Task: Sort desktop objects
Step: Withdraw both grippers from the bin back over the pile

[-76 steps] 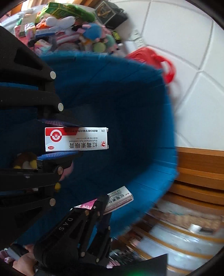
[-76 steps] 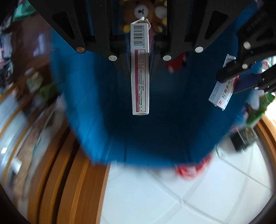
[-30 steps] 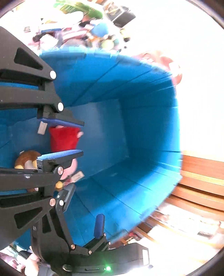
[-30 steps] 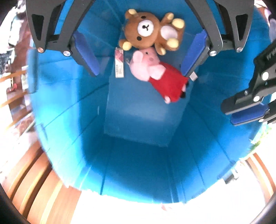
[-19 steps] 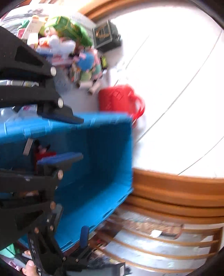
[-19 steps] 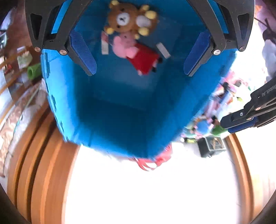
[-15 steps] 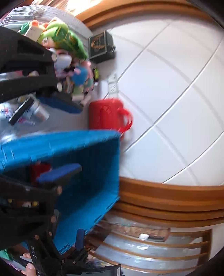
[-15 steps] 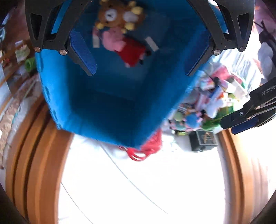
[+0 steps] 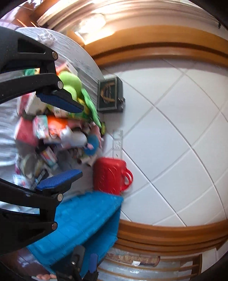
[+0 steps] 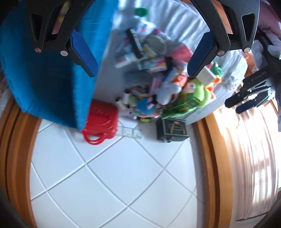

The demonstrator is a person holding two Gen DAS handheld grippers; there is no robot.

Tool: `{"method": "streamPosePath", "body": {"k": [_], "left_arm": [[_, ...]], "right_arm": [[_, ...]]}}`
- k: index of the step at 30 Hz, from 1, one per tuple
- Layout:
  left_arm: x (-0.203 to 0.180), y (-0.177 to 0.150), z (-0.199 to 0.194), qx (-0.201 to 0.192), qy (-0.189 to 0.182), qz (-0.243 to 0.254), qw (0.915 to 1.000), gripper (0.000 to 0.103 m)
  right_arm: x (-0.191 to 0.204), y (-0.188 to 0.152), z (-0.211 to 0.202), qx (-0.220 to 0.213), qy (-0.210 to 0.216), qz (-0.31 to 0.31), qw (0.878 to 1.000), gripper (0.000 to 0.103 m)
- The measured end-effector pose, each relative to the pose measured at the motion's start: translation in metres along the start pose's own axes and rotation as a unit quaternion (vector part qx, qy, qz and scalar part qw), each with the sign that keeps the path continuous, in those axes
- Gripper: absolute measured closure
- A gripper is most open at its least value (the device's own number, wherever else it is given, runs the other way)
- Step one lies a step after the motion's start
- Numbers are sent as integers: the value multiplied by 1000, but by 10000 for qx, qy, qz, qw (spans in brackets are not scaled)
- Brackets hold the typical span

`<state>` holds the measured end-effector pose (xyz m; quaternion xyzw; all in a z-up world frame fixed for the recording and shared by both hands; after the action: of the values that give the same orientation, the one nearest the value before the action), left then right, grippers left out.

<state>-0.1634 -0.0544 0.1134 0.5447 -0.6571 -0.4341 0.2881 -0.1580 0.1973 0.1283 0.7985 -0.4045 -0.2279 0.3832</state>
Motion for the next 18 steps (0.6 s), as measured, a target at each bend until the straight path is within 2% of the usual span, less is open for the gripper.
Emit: {"method": "streamPosePath", "body": {"k": [5,8,12,18], "left_arm": [[71,-37,-9,284,306,-153,9990,37],[96,-58,-4,384,460,-188,9980,37],[122,-91,7,580,464,-471,9961,37],[143,-135,36,1107,849,-888,9862,37]], "right_arm": [[50,-23,30,357,102,121,9992,0],[65,-41,55,702,-16,243,9972,0],[64,-66,82,1121,-31,447,9927,0],[62,-104,126,1643,-72,464,9853,0]]}}
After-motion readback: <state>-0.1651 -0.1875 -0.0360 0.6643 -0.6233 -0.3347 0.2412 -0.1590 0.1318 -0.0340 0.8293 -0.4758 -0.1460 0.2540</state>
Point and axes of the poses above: each gripper's, at about its wrist camera, not at the fingertips, and z roughly the way its jaws point, x to its left, y to its top, the point moved 2 cm from there along z, roughly the way its jaws point, and after that the axes turned 7 degrees about -y, right-handed, at the moved point
